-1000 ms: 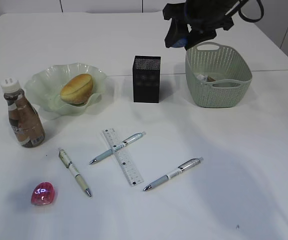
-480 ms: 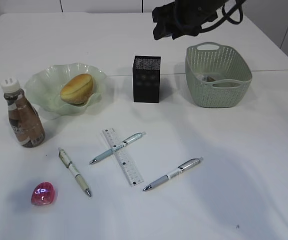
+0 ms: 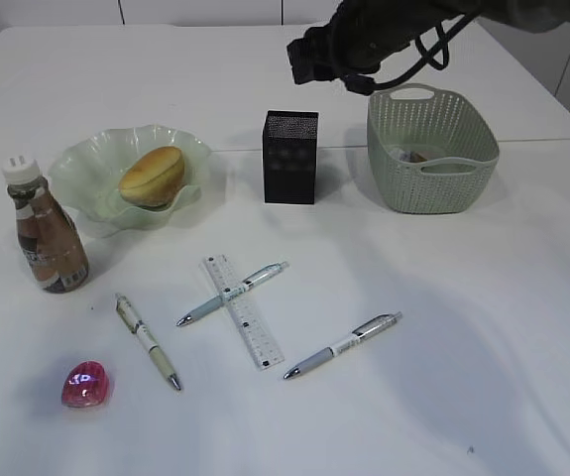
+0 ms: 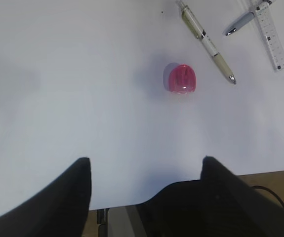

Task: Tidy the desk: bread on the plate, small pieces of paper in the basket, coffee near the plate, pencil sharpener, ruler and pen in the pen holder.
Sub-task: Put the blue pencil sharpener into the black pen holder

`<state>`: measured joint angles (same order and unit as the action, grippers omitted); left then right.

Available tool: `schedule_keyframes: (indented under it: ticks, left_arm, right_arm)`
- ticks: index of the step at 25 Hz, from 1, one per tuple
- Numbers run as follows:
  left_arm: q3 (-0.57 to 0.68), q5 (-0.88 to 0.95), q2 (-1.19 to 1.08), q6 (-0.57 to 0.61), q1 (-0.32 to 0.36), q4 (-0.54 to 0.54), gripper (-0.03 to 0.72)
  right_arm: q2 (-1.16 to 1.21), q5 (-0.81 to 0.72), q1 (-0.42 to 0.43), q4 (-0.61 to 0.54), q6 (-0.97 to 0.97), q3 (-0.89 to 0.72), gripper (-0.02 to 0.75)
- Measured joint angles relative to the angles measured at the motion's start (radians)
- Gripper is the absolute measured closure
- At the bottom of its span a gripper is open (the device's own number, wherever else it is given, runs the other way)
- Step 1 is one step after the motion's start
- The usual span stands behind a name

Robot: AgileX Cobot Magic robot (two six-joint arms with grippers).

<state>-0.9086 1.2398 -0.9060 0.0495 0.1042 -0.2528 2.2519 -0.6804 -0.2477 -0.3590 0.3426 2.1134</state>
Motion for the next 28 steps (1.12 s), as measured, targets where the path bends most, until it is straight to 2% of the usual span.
schedule_keyframes:
  ticks: [10, 28]
  left_arm:
    - [0.0, 0.0, -0.008, 0.0, 0.0, -0.002, 0.199]
    - [0.0, 0.0, -0.01, 0.0, 0.0, -0.002, 0.199]
  right_arm:
    - [0.115, 0.055, -0.002, -0.036, 0.008, 0.065, 0.351]
    - [0.197, 0.078, -0.005, -0.099, 0.055, 0.076, 0.351]
